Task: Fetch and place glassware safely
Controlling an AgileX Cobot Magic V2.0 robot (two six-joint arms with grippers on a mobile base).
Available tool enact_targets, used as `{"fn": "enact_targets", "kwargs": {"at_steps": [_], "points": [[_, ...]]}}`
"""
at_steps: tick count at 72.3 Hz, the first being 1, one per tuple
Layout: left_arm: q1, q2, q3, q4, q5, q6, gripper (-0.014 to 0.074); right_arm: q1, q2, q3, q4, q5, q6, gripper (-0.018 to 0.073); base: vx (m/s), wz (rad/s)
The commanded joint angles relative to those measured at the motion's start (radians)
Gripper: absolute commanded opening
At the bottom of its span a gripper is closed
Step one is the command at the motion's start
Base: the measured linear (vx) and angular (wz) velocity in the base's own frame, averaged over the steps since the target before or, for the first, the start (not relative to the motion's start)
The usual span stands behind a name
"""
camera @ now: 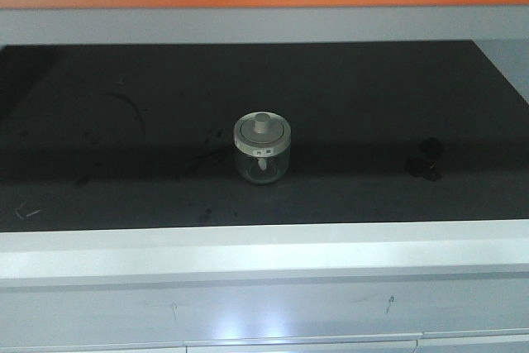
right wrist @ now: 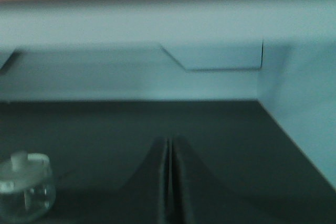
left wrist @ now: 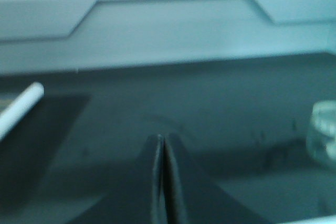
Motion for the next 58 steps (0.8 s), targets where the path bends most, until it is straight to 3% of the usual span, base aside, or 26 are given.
{"fn": "enact_targets", "kwargs": {"at_steps": [1,18,42,51,58], "points": [[-0.009,-0.048,0.032,-0.010,-0.030,-0.002,-0.0007,-0.002,-0.022,0.044,-0.007,-0.051,0.016,-0.0001,0.00,0.00],[-0.008,-0.109,0.046,-0.010,0.095,-0.005,-0.0007,-0.002,-0.041,0.084,-0.008,-0.043,0.025,-0.0001,0.00,0.00],[-0.008,-0.109,0.046,-0.016,0.101,-0.012,-0.0007,-0.002,-0.041,0.084,-0.008,-0.094,0.019,0.0008,0.00,0.00],[-0.008,-0.109,0.046,-0.016,0.104,-0.012,-0.0007,-0.002,-0.041,0.084,-0.008,-0.098,0.019,0.0062,0.00,0.00],[-0.008,-0.109,0.046,-0.016,0.103,-0.011,-0.0007,-0.002,-0.041,0.079,-0.008,-0.103,0.019,0.0155,0.00,0.00]]}}
